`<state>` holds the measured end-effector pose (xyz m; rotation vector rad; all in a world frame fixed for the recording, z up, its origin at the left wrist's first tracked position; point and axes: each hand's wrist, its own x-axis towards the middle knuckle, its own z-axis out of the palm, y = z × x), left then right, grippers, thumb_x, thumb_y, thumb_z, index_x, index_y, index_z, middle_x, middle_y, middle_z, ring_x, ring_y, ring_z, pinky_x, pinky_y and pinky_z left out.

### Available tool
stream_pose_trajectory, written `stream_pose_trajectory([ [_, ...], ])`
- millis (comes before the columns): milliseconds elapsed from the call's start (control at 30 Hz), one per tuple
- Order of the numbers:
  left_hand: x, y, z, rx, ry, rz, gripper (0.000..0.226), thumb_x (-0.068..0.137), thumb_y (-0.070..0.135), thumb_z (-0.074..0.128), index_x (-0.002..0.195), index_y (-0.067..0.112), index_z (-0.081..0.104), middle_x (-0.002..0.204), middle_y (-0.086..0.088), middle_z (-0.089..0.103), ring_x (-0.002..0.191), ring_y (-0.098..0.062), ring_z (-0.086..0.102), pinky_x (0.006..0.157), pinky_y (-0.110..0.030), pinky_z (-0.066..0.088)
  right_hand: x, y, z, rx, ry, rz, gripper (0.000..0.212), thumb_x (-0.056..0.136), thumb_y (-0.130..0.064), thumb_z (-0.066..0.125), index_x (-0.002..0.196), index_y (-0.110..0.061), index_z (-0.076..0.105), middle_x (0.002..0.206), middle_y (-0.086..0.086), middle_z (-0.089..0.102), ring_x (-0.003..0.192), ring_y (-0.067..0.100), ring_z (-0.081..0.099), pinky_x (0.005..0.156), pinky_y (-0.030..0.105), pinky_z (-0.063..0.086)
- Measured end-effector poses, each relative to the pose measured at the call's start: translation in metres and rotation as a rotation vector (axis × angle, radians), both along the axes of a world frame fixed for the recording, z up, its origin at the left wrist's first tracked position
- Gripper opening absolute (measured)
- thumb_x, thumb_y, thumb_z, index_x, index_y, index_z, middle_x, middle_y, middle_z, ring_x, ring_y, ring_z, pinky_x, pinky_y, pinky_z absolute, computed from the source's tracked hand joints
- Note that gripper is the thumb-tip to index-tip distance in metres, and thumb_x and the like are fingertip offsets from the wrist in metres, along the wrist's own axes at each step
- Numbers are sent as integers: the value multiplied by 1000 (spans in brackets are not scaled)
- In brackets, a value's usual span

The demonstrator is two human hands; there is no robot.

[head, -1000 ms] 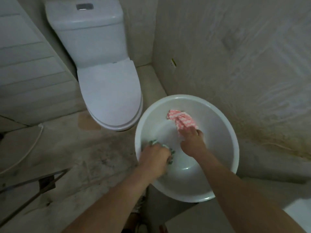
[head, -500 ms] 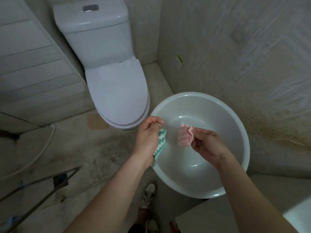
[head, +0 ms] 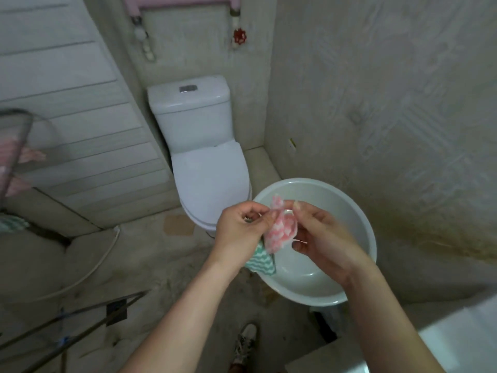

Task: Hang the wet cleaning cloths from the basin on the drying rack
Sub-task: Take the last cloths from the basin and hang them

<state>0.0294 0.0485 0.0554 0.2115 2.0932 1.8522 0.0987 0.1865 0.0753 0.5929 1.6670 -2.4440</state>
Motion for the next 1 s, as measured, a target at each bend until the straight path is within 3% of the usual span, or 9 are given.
stream_pose_trajectory([
  [67,9,-10,11,2,37,62,9,82,18,72,75,12,70,72,-9,65,70,-17,60,69,-32,50,5,-11,16,96,64,25,22,86,-19,64,106,-14,72,85,11,72,74,20,65,69,28,52],
  [167,23,-32,28,35,114,232,13,88,15,64,75,15,65,73,3,63,71,-8,56,69,-23,46,14,-23,33,151,99,-58,19,91,-5,58,102,-8,73,68,10,63,61,20,54,58,22,47],
  [233,24,-49,37,53,151,334,15,89,18,62,75,20,65,77,5,66,74,-7,57,73,-26,45,16,-24,39,217,87,-122,19,92,-8,58,93,-12,76,81,13,69,75,26,59,68,30,47],
  [400,50,-92,76,82,226,292,15,89,14,62,74,14,60,71,-3,63,69,-12,55,66,-26,43,30,-37,47,962,96,38,35,91,-34,57,67,-13,70,66,-1,67,67,15,62,68,32,47],
  [467,66,-106,92,81,234,250,16,89,13,62,73,12,59,68,-6,62,64,-14,52,60,-23,41,36,-54,63,1178,179,261,48,88,-54,54,83,-11,75,85,-1,71,87,15,65,82,33,49],
  [567,77,-114,102,52,233,195,15,87,8,63,74,13,60,70,-8,65,67,-16,57,64,-23,46,40,-80,92,760,292,463,40,84,-41,66,116,-18,68,115,-12,62,111,3,56,93,23,41],
  [667,91,-138,111,44,264,238,13,86,5,64,75,13,62,75,-9,66,73,-14,59,70,-22,48,41,-119,100,260,285,448,23,85,-8,68,107,-13,67,94,1,72,84,9,68,72,21,55],
  [833,108,-193,121,22,308,367,11,85,10,66,75,14,64,71,3,62,69,-4,54,68,-14,44,39,-176,110,218,267,409,16,95,-5,54,81,-9,62,66,4,59,57,8,55,56,18,50],
  [1000,129,-228,127,98,276,471,13,87,9,63,75,13,65,67,0,63,66,-8,54,63,-16,46,47,-220,109,174,308,672,8,93,-19,59,92,-11,59,77,6,60,68,14,53,58,24,49],
])
